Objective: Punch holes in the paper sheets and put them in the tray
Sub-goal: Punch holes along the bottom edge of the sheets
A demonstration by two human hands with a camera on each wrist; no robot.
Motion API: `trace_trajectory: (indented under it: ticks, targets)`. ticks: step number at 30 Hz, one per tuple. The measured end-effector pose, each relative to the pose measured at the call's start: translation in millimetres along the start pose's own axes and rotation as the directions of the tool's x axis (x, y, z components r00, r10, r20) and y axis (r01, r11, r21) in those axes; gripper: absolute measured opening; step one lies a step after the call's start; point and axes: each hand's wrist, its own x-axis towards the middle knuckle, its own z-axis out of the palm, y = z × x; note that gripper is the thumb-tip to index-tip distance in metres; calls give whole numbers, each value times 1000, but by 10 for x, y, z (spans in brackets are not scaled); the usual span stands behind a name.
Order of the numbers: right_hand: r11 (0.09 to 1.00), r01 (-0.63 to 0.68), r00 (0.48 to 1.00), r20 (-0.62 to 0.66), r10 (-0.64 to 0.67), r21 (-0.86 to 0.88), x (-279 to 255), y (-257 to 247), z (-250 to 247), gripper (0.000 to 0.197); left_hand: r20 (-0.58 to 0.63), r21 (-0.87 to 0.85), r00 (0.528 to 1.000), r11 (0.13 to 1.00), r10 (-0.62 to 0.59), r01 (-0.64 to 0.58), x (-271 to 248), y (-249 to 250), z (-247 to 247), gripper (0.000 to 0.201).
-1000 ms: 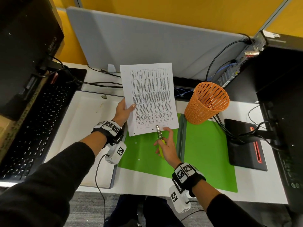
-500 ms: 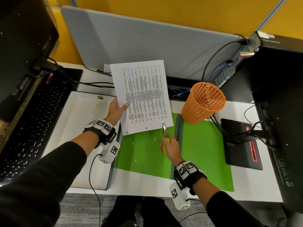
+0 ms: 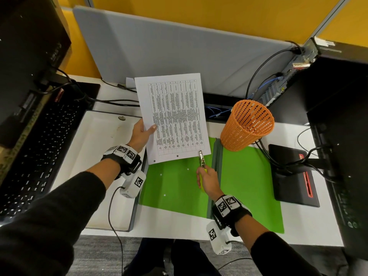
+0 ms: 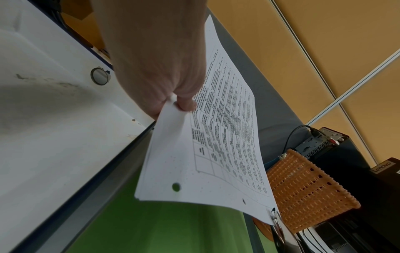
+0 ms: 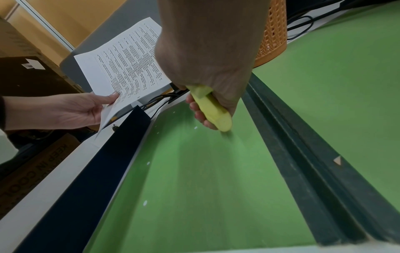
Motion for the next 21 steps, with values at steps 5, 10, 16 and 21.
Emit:
trace_trajectory:
  ticks: [5, 10, 16, 21]
  targets:
    - [1000, -27, 999, 18, 27, 13, -25, 1, -5, 23, 12, 15, 1000, 1000, 0, 0, 6, -21, 1, 44]
    - [996, -76, 997, 19, 75, 41, -51, -13, -12, 23, 22, 16, 1000, 1000, 0, 0, 6, -62, -6, 44]
    - [993, -102, 995, 10, 102, 56, -64, -15, -18, 26, 29, 23, 1000, 1000, 3, -4, 17, -81, 1, 43]
    - [995, -93, 996, 13, 92, 40, -60, -12, -28, 26, 25, 31, 1000, 1000, -2, 1, 52, -80, 6, 41]
